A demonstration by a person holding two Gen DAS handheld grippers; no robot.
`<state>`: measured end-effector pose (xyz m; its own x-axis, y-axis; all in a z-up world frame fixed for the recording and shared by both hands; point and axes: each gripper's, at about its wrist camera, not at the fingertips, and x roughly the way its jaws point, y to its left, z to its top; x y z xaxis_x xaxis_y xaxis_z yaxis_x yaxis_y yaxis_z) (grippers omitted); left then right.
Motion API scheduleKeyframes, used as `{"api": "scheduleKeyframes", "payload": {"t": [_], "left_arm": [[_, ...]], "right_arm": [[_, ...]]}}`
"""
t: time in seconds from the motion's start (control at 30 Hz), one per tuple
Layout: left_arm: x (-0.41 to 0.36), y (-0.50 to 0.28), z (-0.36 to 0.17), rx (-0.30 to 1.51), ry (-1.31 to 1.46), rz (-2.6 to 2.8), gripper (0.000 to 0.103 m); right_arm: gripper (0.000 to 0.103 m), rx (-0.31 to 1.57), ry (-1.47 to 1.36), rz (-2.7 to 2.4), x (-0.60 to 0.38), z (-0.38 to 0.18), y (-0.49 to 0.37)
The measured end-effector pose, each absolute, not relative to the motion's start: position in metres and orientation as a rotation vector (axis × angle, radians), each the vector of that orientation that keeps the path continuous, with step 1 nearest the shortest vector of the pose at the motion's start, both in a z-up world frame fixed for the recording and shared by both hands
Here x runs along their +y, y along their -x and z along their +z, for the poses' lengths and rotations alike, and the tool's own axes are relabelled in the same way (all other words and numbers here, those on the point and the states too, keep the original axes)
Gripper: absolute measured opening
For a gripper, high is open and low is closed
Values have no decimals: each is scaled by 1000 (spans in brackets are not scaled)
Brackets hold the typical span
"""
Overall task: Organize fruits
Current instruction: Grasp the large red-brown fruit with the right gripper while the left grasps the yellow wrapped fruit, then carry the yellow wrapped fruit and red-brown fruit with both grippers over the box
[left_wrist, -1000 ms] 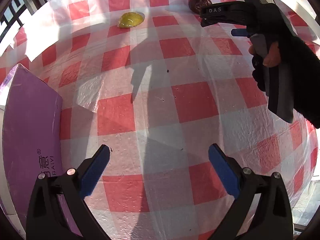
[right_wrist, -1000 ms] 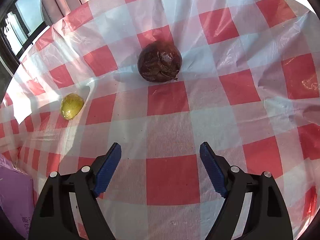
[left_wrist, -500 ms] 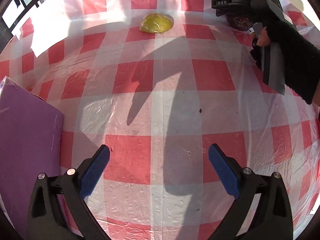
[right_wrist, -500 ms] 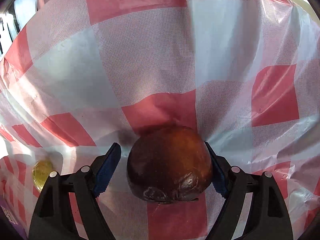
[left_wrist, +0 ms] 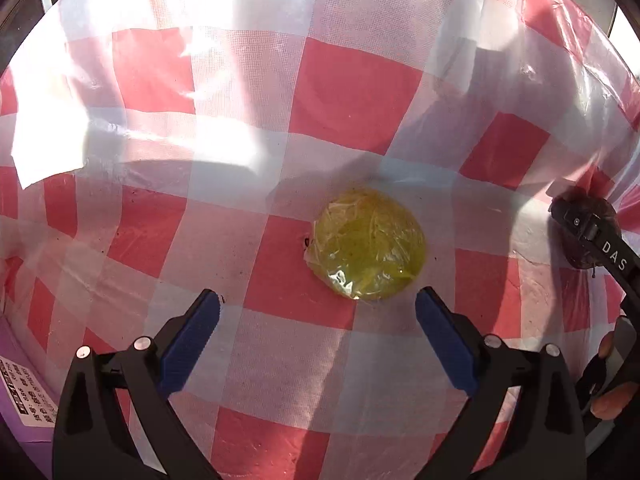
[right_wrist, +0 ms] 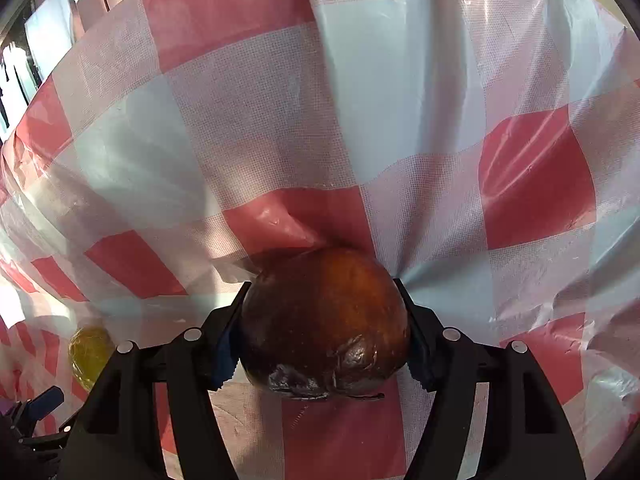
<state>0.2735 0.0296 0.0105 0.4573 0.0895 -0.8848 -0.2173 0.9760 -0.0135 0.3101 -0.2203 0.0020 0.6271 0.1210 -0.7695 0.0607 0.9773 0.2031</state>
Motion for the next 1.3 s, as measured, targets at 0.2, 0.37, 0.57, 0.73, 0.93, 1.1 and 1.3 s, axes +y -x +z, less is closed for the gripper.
{"api": "scheduleKeyframes", "payload": {"t": [0.2,0.37,0.57,0.73,0.93,1.1,1.3], "left_arm": [[17,-304,7,1059,86,190,99],[-4,-300,16,1019,20,129,64],[-11,-290,23,1026,41,89,63],[-22,-238,46,977,116,62,63],[-51,-141,47,1068,153,-22,63],[-64,-53,32,1145,87,-167,63],[-82,8,36,1157,36,-288,63]], "right_arm": [[66,895,-225,39,-220,3,-310],[66,896,-226,38,-214,5,-312],[66,896,-226,36,-214,5,-311],[66,897,-220,33,-211,5,-312],[66,897,-217,33,-210,5,-312],[66,895,-216,33,-208,5,-312],[64,916,-179,58,-202,9,-291]]}}
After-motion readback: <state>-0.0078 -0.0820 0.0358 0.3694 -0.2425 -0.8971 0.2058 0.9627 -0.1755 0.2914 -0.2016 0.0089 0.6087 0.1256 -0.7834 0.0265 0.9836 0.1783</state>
